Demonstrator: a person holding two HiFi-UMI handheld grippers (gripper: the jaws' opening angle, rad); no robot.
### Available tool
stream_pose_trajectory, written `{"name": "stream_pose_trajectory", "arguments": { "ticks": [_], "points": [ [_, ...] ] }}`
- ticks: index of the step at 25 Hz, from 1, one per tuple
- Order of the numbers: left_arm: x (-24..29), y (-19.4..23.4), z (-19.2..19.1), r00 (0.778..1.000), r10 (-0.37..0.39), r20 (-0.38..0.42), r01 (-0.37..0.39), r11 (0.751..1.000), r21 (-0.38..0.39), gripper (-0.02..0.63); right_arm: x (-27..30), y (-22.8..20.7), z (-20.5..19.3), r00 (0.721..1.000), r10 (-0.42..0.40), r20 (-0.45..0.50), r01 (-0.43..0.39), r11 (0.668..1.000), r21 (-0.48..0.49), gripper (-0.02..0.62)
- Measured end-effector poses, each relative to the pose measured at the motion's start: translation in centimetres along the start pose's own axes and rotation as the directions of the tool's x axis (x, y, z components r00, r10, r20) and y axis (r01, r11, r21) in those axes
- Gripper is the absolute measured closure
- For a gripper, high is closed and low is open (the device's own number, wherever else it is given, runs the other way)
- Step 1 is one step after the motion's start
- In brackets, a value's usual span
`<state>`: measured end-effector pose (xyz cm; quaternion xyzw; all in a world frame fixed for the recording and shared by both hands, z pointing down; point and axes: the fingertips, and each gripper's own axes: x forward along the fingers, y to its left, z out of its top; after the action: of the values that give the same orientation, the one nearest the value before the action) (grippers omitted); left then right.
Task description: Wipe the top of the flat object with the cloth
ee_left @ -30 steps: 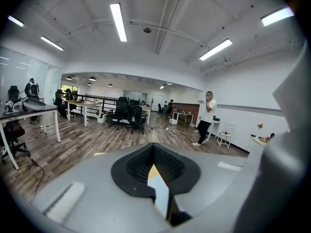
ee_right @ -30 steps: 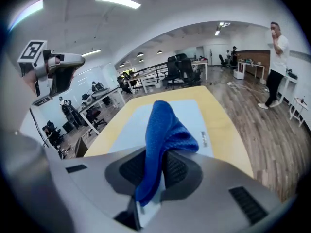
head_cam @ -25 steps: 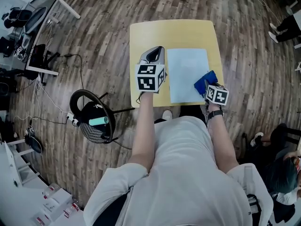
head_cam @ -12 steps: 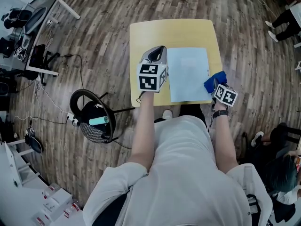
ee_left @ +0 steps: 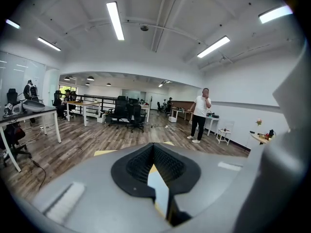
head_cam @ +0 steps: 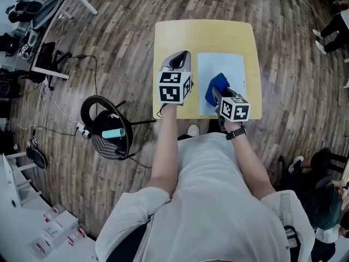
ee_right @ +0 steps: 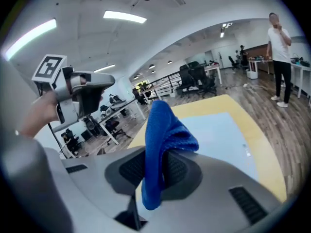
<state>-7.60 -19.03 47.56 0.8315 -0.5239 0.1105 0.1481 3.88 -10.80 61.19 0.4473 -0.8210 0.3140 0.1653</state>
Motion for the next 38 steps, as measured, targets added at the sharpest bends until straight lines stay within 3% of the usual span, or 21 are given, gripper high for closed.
{"name": "stream_pose_trajectory", "arguments": {
  "ticks": [5, 9, 16, 20, 26, 31, 34, 38],
  "points": [
    [-0.9, 1.2, 0.1, 0.999, 0.036, 0.009, -0.036, 0.999, -0.016, 0.6, 3.1, 6.0, -3.2, 0.984, 0.144, -0.107, -0.15, 0.987, -0.057, 0.528],
    [-1.4, 1.8, 0.3, 0.999, 0.049, 0.017, -0.049, 0.999, -0.02, 0.6, 3.9, 5.8, -6.1, 0.972, 0.132, -0.196, -0.154, 0.983, -0.102, 0.528],
    [-0.7, 1.4, 0.1, 0.999, 0.033, 0.011, -0.033, 0.999, -0.021, 0.601, 0.3, -1.9, -7.0, 0.985, -0.024, -0.172, 0.019, 0.999, -0.032, 0.528],
    [0.3, 0.2, 0.0, 1.0, -0.001, 0.0, 0.001, 1.0, -0.011, 0.601, -3.2, -7.2, -6.6, 0.98, -0.147, -0.135, 0.15, 0.989, 0.017, 0.528],
    [1.7, -2.7, -0.1, 0.998, -0.066, -0.016, 0.066, 0.998, 0.024, 0.6, -8.8, -15.7, -6.1, 0.918, -0.385, -0.095, 0.387, 0.922, 0.002, 0.528],
    [2.1, -3.5, 0.0, 0.997, -0.081, -0.014, 0.081, 0.996, 0.037, 0.6, -11.6, -19.2, -6.3, 0.884, -0.461, -0.082, 0.466, 0.883, 0.061, 0.528],
    [2.0, -3.2, 0.0, 0.997, -0.076, -0.014, 0.077, 0.996, 0.034, 0.601, -11.4, -18.6, -6.2, 0.897, -0.435, -0.072, 0.44, 0.895, 0.077, 0.528],
    [1.6, -2.5, 0.0, 0.998, -0.058, -0.009, 0.058, 0.998, 0.022, 0.6, -9.4, -14.7, -4.4, 0.954, -0.298, -0.035, 0.3, 0.95, 0.086, 0.529]
  ]
}}
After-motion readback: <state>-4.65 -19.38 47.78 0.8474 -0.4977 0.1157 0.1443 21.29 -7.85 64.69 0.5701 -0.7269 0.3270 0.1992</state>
